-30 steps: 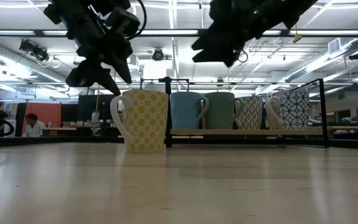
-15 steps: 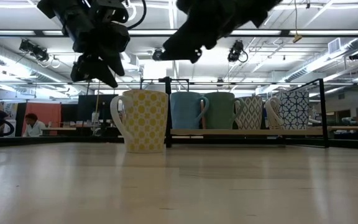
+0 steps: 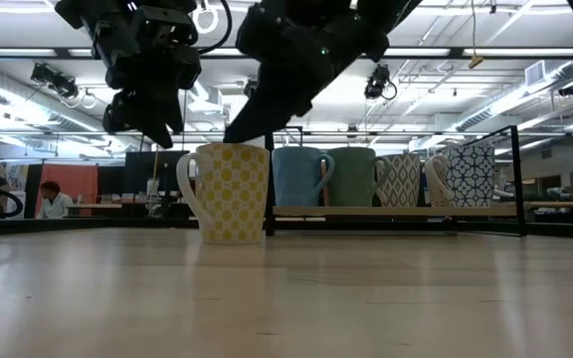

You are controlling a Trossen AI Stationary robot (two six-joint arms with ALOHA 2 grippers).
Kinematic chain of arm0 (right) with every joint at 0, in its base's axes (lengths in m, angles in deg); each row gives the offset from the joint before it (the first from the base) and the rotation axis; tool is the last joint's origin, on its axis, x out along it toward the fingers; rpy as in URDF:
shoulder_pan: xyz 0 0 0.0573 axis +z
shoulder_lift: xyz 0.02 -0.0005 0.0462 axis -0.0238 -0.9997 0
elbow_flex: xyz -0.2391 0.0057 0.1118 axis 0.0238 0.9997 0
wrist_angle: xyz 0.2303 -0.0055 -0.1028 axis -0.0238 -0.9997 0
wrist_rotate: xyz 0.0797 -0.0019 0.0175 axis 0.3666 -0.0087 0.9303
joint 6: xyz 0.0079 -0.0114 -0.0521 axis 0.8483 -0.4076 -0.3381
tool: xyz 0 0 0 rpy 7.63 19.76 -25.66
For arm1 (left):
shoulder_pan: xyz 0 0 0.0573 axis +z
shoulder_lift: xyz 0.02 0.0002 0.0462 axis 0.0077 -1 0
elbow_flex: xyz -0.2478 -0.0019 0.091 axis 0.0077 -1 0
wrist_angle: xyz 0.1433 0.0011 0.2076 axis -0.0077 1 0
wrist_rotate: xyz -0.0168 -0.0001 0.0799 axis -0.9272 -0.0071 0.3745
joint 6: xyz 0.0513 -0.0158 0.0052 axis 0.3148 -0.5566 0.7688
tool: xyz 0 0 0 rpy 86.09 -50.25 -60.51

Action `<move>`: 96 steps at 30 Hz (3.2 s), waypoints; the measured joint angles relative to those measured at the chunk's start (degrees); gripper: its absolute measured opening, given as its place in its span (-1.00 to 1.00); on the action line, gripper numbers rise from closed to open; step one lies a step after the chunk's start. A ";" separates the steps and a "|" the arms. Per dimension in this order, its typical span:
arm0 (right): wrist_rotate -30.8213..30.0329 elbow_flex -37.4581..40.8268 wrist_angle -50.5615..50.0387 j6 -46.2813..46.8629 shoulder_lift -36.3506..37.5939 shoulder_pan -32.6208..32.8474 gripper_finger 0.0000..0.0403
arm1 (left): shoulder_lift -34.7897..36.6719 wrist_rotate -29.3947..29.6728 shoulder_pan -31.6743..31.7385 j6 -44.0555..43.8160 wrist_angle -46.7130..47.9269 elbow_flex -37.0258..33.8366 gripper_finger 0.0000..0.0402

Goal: Place coffee mugs
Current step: Put the yellow and white patterned mug on the shelf

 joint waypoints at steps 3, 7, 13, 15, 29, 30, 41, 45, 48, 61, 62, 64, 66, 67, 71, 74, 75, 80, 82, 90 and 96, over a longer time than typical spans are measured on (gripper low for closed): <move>-0.87 0.01 -1.22 0.02 -0.58 0.04 0.00 | 0.00 0.09 0.00 0.34 0.42 -0.02 -0.20; -2.80 0.05 -2.36 0.01 -1.03 0.15 -0.01 | 0.00 0.72 0.00 1.22 0.48 0.00 -0.20; -5.84 0.00 -4.13 -0.15 -2.15 0.13 -0.06 | 0.00 1.03 0.00 1.27 0.62 0.00 -0.20; -5.95 0.02 -4.35 -0.05 -2.19 0.13 -0.10 | 0.00 1.03 0.00 1.30 0.68 0.00 -0.20; -5.95 0.04 -4.42 0.03 -2.06 0.09 -0.59 | 0.00 1.75 0.00 1.00 0.71 0.00 -0.20; -5.95 0.04 -4.46 0.05 -2.06 0.09 -0.63 | 0.00 1.76 0.00 1.00 0.69 0.00 -0.20; -5.93 0.02 -5.19 0.05 -2.00 0.13 -0.76 | 0.00 1.77 0.00 0.89 0.69 0.00 -0.20; -5.93 0.04 -6.18 0.04 -1.55 0.11 -0.78 | 0.00 1.77 0.00 0.87 0.69 0.00 -0.20; -5.93 0.09 -7.88 0.05 -0.70 0.11 -0.79 | 0.00 1.99 0.00 0.89 0.66 0.00 -0.20; -5.92 0.24 -19.77 0.16 5.13 0.09 -0.81 | 0.00 2.99 0.00 0.94 0.66 0.00 -0.20; -5.93 0.24 -20.73 0.17 5.63 0.10 -0.81 | 0.00 3.06 0.00 0.94 0.66 0.00 -0.20; -5.93 0.24 -22.46 0.37 6.74 0.13 -0.81 | 0.00 3.17 0.00 0.94 0.62 0.00 -0.20; -5.91 0.22 -24.25 0.47 7.75 0.13 -0.81 | 0.00 3.92 0.00 0.94 0.34 0.00 -0.20; -5.93 0.22 -25.23 0.47 8.18 0.15 -0.81 | 0.00 4.28 0.00 0.94 0.06 0.00 -0.20; -5.91 0.22 -29.04 0.49 10.10 0.15 -0.81 | 0.00 4.55 0.02 0.94 -0.44 0.00 -0.20; -5.91 0.22 -32.09 0.79 11.87 0.15 -0.81 | 0.00 4.54 0.00 0.94 -0.56 0.00 -0.20; -5.91 0.22 -33.14 1.45 12.55 0.15 -0.81 | 0.00 4.52 0.00 0.94 -0.58 0.00 -0.20; -5.91 0.20 -39.33 2.00 17.00 0.14 -0.81 | 0.00 4.55 0.00 0.98 -0.62 0.00 -0.20; -5.91 0.20 -41.38 1.93 19.36 0.14 -0.81 | 0.00 4.55 0.00 2.05 -0.62 0.00 -0.20; -5.84 6.53 -46.50 -1.94 32.51 -1.69 -0.81 | 0.00 4.55 0.00 3.84 -0.69 0.00 -0.20; -5.87 13.67 -46.70 -5.61 41.39 -5.93 -0.81 | 0.00 4.55 0.00 3.85 -0.69 0.00 -0.20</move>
